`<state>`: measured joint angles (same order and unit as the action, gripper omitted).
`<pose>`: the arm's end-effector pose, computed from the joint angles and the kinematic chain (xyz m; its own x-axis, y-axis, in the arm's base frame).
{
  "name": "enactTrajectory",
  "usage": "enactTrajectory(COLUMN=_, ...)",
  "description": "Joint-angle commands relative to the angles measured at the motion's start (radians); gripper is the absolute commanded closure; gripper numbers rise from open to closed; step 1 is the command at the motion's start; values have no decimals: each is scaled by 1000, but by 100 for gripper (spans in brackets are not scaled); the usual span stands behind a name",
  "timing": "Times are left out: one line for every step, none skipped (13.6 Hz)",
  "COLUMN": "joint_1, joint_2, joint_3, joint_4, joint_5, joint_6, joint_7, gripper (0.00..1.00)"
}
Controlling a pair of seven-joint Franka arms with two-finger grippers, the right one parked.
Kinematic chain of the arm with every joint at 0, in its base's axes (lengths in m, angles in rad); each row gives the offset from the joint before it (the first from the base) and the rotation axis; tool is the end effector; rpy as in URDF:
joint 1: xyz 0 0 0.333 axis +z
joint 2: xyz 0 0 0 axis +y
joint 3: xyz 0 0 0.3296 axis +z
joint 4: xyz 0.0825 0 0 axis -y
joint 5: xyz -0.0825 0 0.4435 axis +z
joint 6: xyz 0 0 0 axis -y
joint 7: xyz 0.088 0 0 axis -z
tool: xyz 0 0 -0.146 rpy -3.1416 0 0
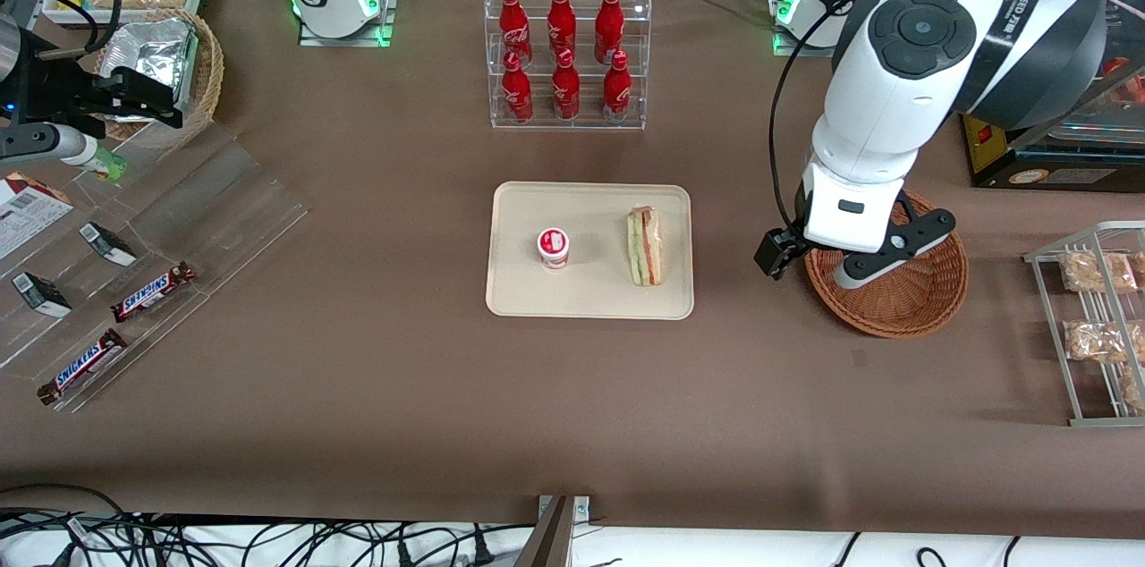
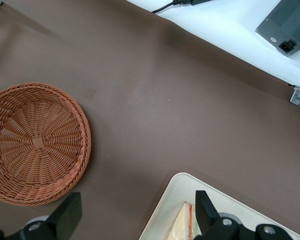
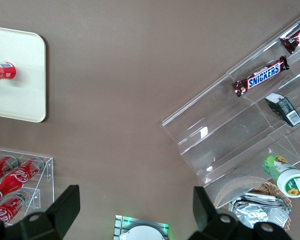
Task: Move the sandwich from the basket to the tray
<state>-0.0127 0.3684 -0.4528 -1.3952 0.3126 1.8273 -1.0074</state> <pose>0.6961 -0.2581 0.4900 0.8576 0.4823 0.1786 0.4899 -0.8718 0.0018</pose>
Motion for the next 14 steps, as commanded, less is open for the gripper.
enactTrajectory(joint_1=69, joint_2=-42, joint_3=-12, joint_4=11, joint_5=-73, joint_6=-55, joint_7=120, gripper=0)
enactTrajectory(joint_1=94, joint_2=-51, joint_3=-6, joint_4=36, joint_5=-105, joint_6=-68, joint_7=174, gripper=0)
enactTrajectory(joint_1=106, joint_2=-72, joint_3=5, joint_4=38, joint_5=-128, joint_6=-84, joint_7=238, gripper=0)
enactTrajectory(joint_1=109, joint_2=-97, joint_3=34, joint_4=33, joint_5=-157, joint_6=-109, joint_7=303, gripper=0)
enactTrajectory(joint_1=108, joint_2=-120, joint_3=90, joint_4=28, joint_5=-194, joint_6=-126, joint_7=373, gripper=0)
enactTrajectory(joint_1=102, joint_2=-141, joint_3=142, joint_4=24, joint_5=-234, joint_6=-144, joint_7=453, gripper=0)
enactTrajectory(joint_1=96, joint_2=-170, joint_3=199, joint_4=16, joint_5=-272, joint_6=-173, joint_7=546, gripper=0)
enactTrajectory(joint_1=85, joint_2=-195, joint_3=253, joint_4=10, joint_5=-300, joint_6=-196, joint_7=628, gripper=0)
enactTrajectory(joint_1=80, joint_2=-206, joint_3=287, joint_4=5, joint_5=-311, joint_6=-216, joint_7=694, gripper=0)
enactTrajectory(joint_1=79, joint_2=-213, joint_3=302, joint_4=4, joint_5=-313, joint_6=-236, joint_7=746, gripper=0)
enactTrajectory(joint_1=80, joint_2=-226, joint_3=318, joint_4=1, joint_5=-313, joint_6=-255, joint_7=800, gripper=0)
enactTrajectory(joint_1=80, joint_2=-242, joint_3=327, joint_4=-19, joint_5=-313, joint_6=-263, joint_7=867, gripper=0)
enactTrajectory(joint_1=82, joint_2=-262, joint_3=342, joint_4=-43, joint_5=-313, joint_6=-263, joint_7=945, gripper=0)
enactTrajectory(joint_1=80, joint_2=-273, joint_3=357, joint_4=-59, joint_5=-313, joint_6=-264, joint_7=1011, gripper=0)
